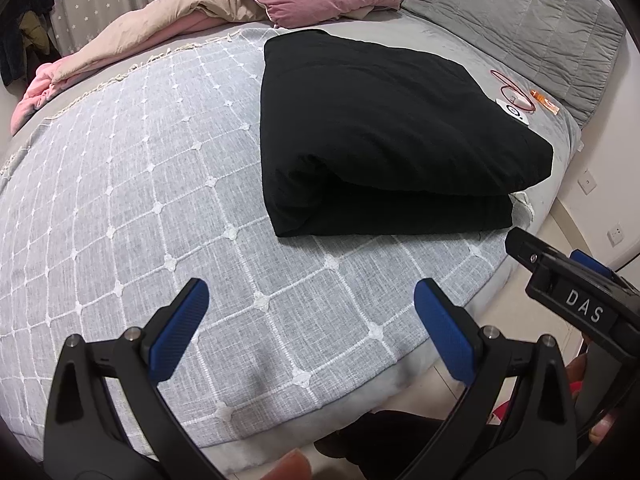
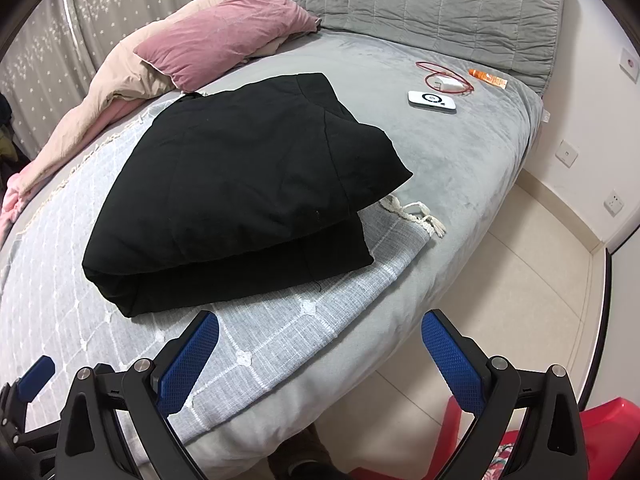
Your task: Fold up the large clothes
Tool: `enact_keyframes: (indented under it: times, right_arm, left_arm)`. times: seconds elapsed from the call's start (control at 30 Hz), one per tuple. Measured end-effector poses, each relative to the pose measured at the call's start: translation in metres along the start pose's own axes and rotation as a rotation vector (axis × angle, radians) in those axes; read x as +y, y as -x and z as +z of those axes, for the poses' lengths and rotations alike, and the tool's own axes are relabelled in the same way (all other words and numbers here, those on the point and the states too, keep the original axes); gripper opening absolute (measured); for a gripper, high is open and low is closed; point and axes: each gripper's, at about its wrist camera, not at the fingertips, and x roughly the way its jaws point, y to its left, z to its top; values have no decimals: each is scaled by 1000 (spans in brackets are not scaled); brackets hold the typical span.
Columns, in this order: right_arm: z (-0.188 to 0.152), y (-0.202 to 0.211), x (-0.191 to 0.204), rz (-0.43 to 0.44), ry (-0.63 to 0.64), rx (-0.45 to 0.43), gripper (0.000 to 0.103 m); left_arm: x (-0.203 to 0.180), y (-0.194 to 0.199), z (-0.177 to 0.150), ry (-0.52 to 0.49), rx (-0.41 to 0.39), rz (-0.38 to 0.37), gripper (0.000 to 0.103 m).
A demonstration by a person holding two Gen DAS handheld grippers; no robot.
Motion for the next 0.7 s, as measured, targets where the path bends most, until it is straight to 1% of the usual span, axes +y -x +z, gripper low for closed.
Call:
enact_keyframes:
  times: [0.47,0.7]
  right_arm:
    - [2,0,-2,-4,0,6,102]
    - [1,-1,-2,-7,-2,7,102]
  left_arm:
    - [-4,-3,-2,10,21,1,102]
    - [-4,-6,-2,21,34,-12,102]
